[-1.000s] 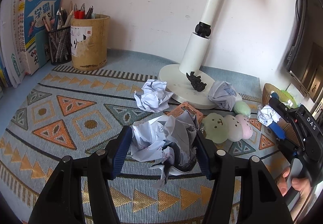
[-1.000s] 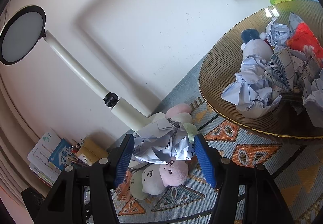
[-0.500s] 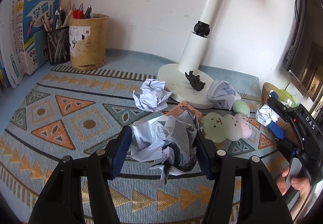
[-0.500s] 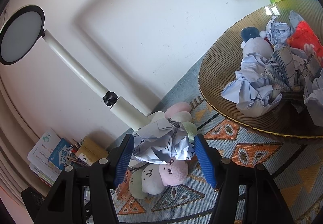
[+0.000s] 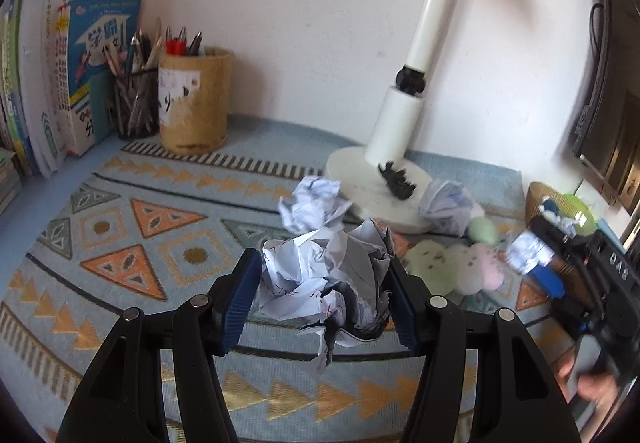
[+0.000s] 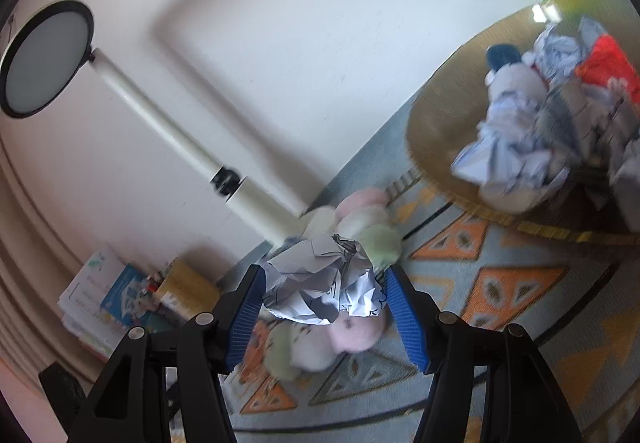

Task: Organize objects
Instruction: 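Lift the large crumpled paper with both tools and drop it into the basket, then move both tools back to the rug and grasp a paper ball with each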

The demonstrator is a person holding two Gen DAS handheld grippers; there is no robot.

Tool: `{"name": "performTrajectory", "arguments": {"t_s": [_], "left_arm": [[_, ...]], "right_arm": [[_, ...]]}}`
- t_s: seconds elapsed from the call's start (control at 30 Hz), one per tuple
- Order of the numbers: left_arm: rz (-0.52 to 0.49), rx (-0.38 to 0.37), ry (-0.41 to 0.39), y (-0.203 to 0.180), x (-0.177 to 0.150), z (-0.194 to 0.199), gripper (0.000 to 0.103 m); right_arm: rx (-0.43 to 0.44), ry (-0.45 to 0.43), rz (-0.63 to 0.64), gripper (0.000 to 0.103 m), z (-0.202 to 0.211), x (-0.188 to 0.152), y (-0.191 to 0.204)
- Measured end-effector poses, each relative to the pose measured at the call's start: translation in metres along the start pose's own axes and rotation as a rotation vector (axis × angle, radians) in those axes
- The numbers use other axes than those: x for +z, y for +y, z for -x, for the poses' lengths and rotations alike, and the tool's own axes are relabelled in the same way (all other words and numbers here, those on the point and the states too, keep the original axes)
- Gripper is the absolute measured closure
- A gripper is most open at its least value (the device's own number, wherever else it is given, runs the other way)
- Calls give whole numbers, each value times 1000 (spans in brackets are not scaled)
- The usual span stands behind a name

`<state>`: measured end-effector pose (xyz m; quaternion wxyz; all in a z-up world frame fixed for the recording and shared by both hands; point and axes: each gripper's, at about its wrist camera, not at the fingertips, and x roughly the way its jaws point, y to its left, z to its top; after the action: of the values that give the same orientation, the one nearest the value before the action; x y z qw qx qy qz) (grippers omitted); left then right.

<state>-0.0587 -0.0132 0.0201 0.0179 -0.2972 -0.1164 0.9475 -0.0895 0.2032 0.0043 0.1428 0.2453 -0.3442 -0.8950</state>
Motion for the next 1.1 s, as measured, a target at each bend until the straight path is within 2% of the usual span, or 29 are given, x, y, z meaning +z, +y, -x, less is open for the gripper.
{"name": "performTrajectory", "arguments": {"t_s": [0.07,0.13,0.2,0.3,0.43,0.57,0.63,0.73,0.77,0.8,0.83,0.9,0.97,1.1], "left_arm": [[8,-23,12,-10,10,-3,45],[-8,-29,-2,-28,29,-6,45],[-31,-81,-23,-56,55,-9,45],[-120,-131,-71,-106,87,-12,45],[-227,-228,-101,-182,109,-22,45],[-276,-314,-67,-234,108,-40,45],[-308,-342,-48,-256,103,-49,45],[-343,-367,-18,-276,95,-64,38],[-345,-376,1,-281,92,-69,24],[-341,-402,50,-285,89,-78,0],[-328,-436,116,-288,87,-88,0],[-291,-476,241,-289,79,-109,0],[-287,-467,245,-286,71,-111,0],[-329,-429,225,-279,62,-103,0]], "right_arm": [[48,29,-6,43,3,0,7],[95,1,-15,43,20,12,11],[108,-36,-7,43,43,33,10],[85,-101,36,43,79,71,0],[-28,-178,129,43,123,115,-21],[-162,-220,206,43,151,142,-41],[-200,-228,219,42,159,149,-51],[-252,-233,226,39,160,154,-64],[-262,-247,213,35,161,154,-71],[-274,-266,190,15,161,154,-75],[-278,-279,161,0,160,154,-80],[-289,-232,86,0,154,157,-95],[-282,-192,40,0,149,158,-105],[-279,-197,15,0,148,156,-108]]}}
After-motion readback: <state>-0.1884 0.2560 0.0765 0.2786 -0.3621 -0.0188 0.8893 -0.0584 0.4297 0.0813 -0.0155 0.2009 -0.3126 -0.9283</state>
